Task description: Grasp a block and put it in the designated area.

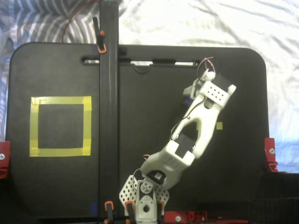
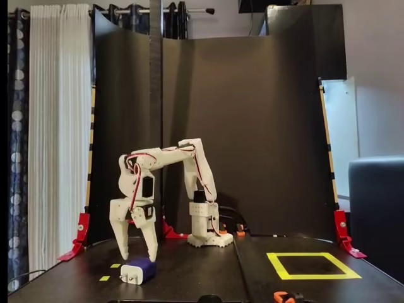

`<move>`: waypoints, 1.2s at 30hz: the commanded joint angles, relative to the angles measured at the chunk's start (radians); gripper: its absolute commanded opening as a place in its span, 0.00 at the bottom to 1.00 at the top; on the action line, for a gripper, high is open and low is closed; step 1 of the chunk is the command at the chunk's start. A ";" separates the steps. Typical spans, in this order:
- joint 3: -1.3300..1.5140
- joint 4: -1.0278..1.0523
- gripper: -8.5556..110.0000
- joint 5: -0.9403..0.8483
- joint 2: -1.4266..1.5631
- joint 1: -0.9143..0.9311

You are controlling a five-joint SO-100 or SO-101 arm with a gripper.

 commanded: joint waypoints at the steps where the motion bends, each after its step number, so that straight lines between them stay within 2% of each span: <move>1: 0.017 -0.012 0.28 0.005 0.006 0.008; 23: 0.058 -0.152 0.28 0.005 -0.092 0.006; 27: 0.060 -0.161 0.20 0.005 -0.097 0.002; 36: 0.060 -0.158 0.19 0.008 -0.074 -0.015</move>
